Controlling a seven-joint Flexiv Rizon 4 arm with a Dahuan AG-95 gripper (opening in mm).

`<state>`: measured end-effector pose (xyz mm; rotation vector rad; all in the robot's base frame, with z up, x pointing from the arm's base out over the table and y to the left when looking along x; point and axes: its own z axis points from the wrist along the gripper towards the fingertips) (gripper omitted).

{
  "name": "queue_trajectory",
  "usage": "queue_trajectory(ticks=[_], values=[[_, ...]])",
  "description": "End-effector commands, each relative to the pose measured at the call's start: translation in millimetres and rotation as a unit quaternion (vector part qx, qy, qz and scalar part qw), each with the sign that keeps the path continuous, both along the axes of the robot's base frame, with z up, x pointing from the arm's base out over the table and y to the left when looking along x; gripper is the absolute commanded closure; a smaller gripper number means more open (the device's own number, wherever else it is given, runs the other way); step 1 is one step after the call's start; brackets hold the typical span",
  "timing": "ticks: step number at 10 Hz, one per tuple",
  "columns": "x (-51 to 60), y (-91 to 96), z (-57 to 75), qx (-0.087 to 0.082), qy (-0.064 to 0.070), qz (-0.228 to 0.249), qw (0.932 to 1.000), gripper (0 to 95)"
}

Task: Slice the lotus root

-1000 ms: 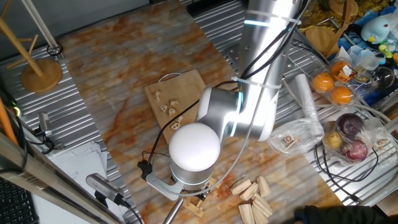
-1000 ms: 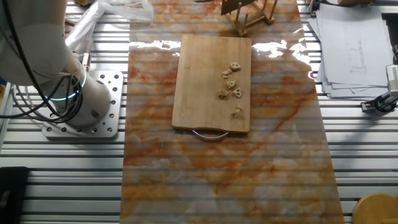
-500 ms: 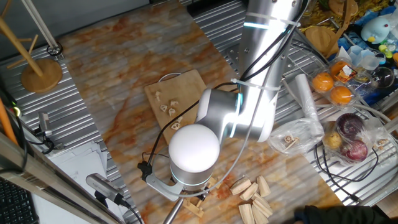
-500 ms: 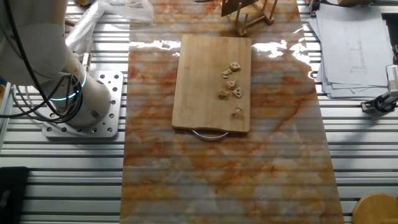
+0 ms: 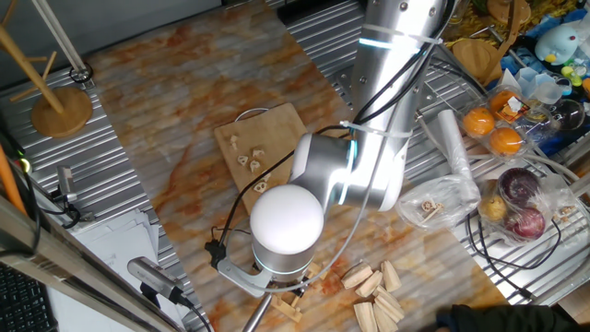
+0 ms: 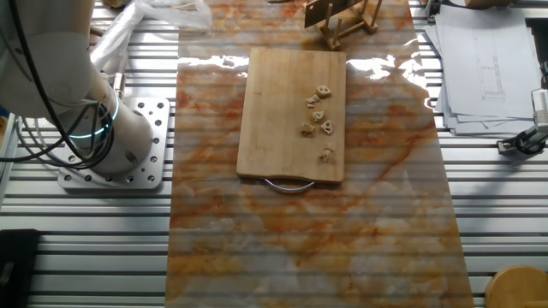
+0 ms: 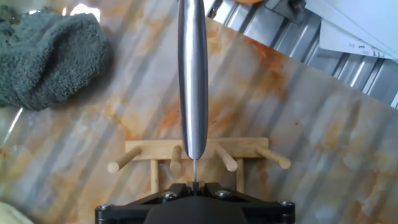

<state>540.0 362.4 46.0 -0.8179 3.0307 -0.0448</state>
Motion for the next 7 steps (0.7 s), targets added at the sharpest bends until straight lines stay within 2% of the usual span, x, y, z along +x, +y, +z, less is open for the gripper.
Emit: queue_trajectory(ticks=[1, 2, 7], values=[[0.1, -0.3, -0.4, 0.001, -0.001, 0.001, 1.0000, 95.0], [0.1, -0.3, -1.1, 0.002, -0.002, 0.002, 1.0000, 76.0], [0.1, -0.5, -2.2, 0.002, -0.001, 0.004, 1.0000, 76.0]])
